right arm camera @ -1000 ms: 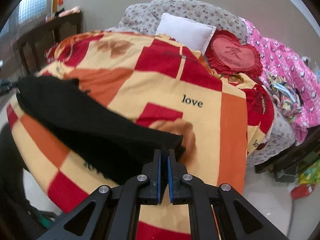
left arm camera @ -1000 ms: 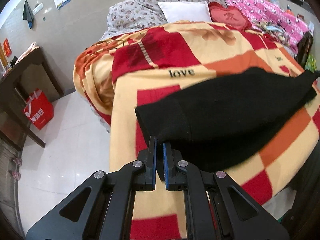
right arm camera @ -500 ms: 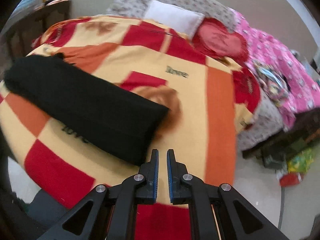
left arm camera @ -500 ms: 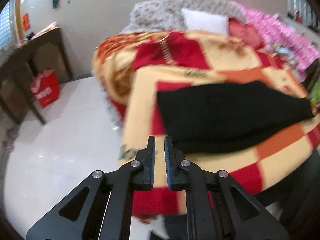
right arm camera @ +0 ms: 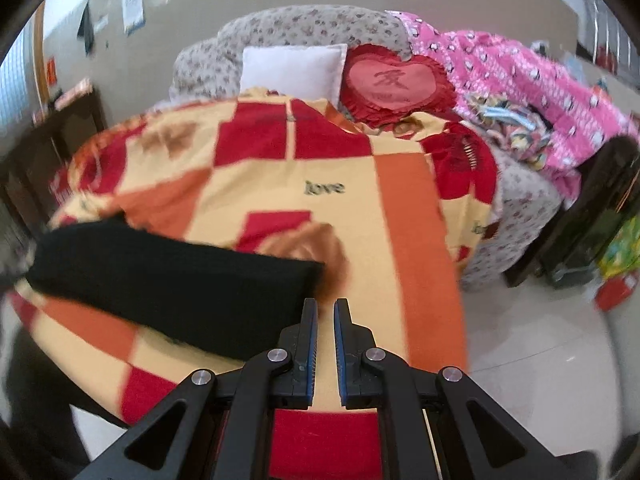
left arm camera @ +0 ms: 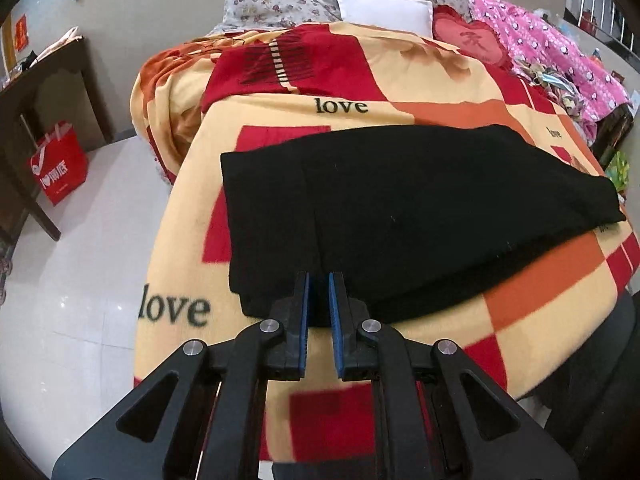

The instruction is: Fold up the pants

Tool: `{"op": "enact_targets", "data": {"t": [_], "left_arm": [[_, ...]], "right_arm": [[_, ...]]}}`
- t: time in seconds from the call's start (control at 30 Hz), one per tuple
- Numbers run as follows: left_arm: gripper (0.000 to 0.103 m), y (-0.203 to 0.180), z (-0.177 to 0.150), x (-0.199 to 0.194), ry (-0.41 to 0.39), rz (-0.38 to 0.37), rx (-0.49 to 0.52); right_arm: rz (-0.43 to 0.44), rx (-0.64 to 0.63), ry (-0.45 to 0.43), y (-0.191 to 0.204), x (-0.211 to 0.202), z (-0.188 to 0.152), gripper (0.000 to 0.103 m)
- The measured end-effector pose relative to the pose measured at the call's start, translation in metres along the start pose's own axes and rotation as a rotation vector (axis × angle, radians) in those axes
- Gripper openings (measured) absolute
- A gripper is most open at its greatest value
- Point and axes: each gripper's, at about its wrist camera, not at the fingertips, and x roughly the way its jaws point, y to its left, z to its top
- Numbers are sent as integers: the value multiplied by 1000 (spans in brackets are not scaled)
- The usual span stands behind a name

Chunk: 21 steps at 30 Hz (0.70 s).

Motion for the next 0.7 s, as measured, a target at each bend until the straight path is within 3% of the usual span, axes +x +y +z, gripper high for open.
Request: {"op": "enact_targets", "data": {"t": [0.13,0.27,0.3,0.37,0.4,0.47,0.5,0.53,0.57,0.63,0.7], "left_arm": [[9,0,-3,-1,0,3,-17],[9,-2,-7,-1,6,17,-2],[9,-1,-6,-1,12,13,-6],[9,1,-2,-4,5,5,-23],[9,1,1,-9,-15,-3,-31],[9,-2,6,-22,-71,-25,-31],[9,-5,9,-28,-100,-34,-28],[9,-9,14,-36,-132,-52,-23],[9,-12,18,-40,-151,-67,-19],[9,-19,27,-38,-167,-99,-2],[9,-31,33,-21,-131,-93,38]], "right_arm": [[-5,5,89,14,31,-7,9],[145,55,120,25,49,-19,8],[124,9,127,33,54,-21,8],[-25,-98,145,37,68,-25,9],[-62,-76,178,27,78,-25,10],[1,86,198,2,81,-22,12],[-34,126,213,-4,78,-18,12],[-91,111,185,-2,68,-10,12],[-84,98,142,3,59,-4,12],[-11,81,70,16,46,9,14],[83,-5,51,40,53,20,14]]}}
